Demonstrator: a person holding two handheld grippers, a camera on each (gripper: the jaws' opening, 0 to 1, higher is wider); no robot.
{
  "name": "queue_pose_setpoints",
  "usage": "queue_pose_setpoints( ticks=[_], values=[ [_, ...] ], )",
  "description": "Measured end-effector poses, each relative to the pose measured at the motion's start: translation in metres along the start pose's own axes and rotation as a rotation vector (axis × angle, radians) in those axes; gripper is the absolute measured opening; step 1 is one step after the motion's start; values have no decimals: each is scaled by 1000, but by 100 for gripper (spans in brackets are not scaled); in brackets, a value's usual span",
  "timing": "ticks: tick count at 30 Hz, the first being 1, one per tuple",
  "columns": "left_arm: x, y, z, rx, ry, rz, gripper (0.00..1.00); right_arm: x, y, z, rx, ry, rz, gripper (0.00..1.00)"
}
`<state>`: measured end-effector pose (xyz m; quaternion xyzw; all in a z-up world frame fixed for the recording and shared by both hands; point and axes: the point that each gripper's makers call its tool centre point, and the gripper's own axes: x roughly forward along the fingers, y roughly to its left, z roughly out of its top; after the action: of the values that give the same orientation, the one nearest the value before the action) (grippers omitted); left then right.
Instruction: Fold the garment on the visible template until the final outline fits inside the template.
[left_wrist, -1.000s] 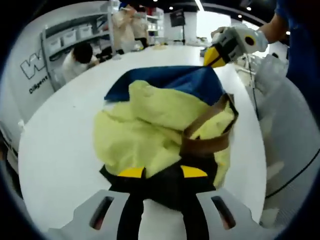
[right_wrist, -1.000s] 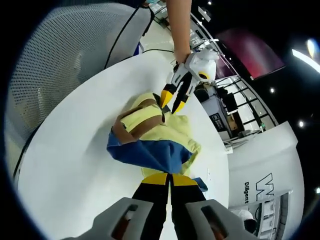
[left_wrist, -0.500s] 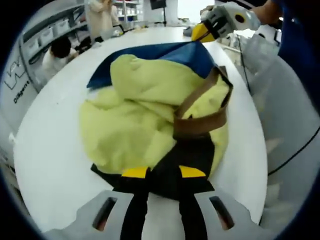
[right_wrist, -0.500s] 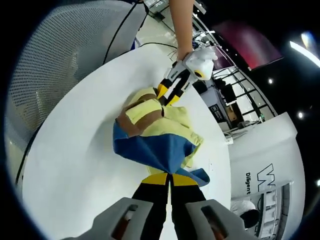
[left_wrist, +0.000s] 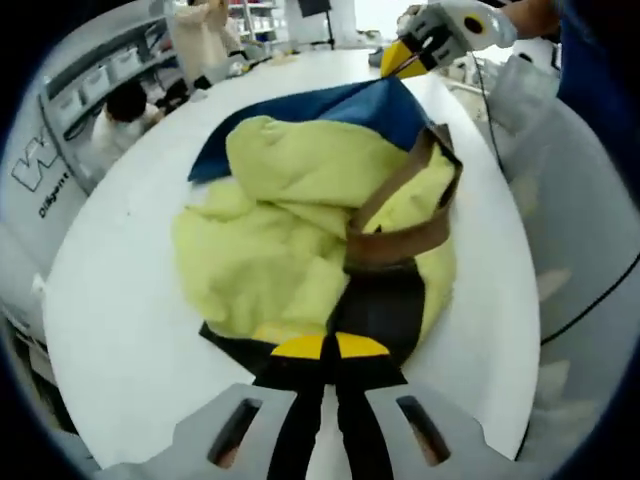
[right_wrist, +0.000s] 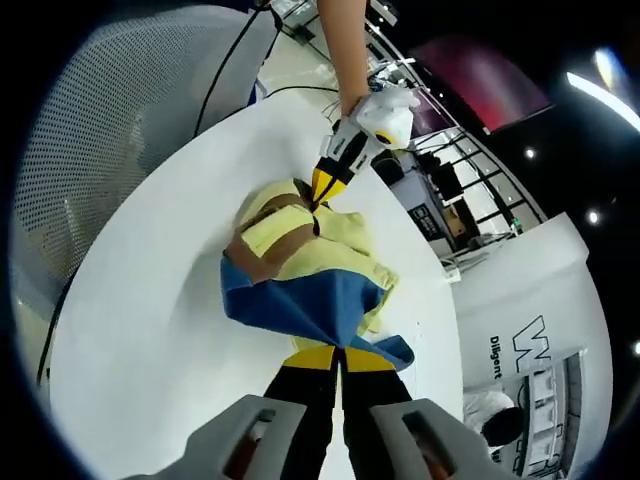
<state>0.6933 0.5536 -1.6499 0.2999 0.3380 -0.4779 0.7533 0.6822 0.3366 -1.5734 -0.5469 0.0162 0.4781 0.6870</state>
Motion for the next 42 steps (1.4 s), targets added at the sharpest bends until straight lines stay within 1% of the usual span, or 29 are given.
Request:
queue_pose_setpoints(
  ticks=[3, 9, 10, 11, 12, 13, 15, 16, 17, 19, 20, 21, 22, 23, 24, 25, 26, 28, 29, 30, 32, 33, 34, 35, 36, 37, 39, 41, 42],
  values=[
    [-8, 3, 3, -17, -22, 25, 1, -1, -2, 1, 28, 0, -6, 0],
    [-14, 2, 6, -37, -42, 38, 0, -2, -6, 2, 50, -2, -20, 0],
    [-31, 3, 14, -77, -85, 75, 0, -3, -14, 3, 143, -11, -57, 0],
    [-38, 4, 19, -133, -129, 86, 0, -4, -18, 5, 197, -20, -77, 0],
    [-43, 8, 20, -158, -156, 97, 0, -5, -22, 6, 245, -30, -99, 0],
    [-44, 9, 20, -163, -161, 101, 0, -7, -26, 8, 272, -39, -109, 0],
    [-53, 15, 24, -185, -193, 120, 0, -10, -33, 10, 292, -46, -135, 0],
    [-56, 15, 28, -195, -204, 123, 0, -10, -34, 10, 296, -46, -137, 0],
    [-62, 17, 34, -213, -226, 132, 0, -13, -40, 12, 321, -57, -158, 0],
    [-69, 20, 41, -229, -255, 146, 0, -18, -50, 14, 365, -70, -187, 0],
    [-72, 22, 43, -238, -262, 153, 0, -19, -53, 14, 376, -73, -192, 0],
    [-76, 27, 39, -248, -260, 164, 0, -21, -57, 14, 392, -78, -204, 0],
    [-81, 28, 43, -250, -261, 169, 0, -26, -70, 16, 442, -98, -239, 0],
    [-84, 29, 47, -261, -275, 169, 0, -27, -73, 17, 453, -102, -245, 0],
    [-88, 30, 52, -284, -296, 170, 0, -29, -78, 18, 469, -111, -258, 0],
    [-95, 35, 59, -306, -325, 186, 0, -32, -88, 18, 490, -116, -280, 0],
    [-102, 40, 66, -310, -350, 210, 0, -34, -93, 18, 500, -122, -288, 0],
    [-111, 48, 69, -314, -363, 239, 0, -38, -103, 19, 540, -144, -298, 0],
    [-113, 49, 70, -310, -365, 245, 0, -39, -107, 18, 545, -145, -298, 0],
    [-121, 52, 78, -315, -367, 257, 0, -42, -112, 18, 539, -144, -304, 0],
    [-126, 54, 83, -330, -372, 258, 0, -47, -122, 20, 566, -168, -325, 0],
    [-131, 54, 92, -342, -389, 255, 0, -49, -126, 21, 594, -184, -333, 0],
    [-135, 55, 97, -363, -404, 261, 0, -54, -136, 21, 618, -194, -352, 0],
    [-140, 56, 101, -362, -416, 274, 0, -54, -139, 21, 622, -195, -357, 0],
    [-142, 57, 104, -360, -423, 280, 0, -55, -141, 21, 625, -195, -360, 0],
    [-146, 58, 109, -364, -434, 294, 0, -57, -147, 19, 656, -194, -371, 0],
    [-155, 61, 118, -371, -457, 309, 0, -63, -157, 24, 691, -228, -390, 0],
    [-161, 65, 124, -389, -472, 316, 0, -67, -162, 26, 705, -235, -399, 0],
    [-163, 66, 126, -389, -477, 320, 0, -71, -168, 28, 703, -243, -410, 0]
  ],
)
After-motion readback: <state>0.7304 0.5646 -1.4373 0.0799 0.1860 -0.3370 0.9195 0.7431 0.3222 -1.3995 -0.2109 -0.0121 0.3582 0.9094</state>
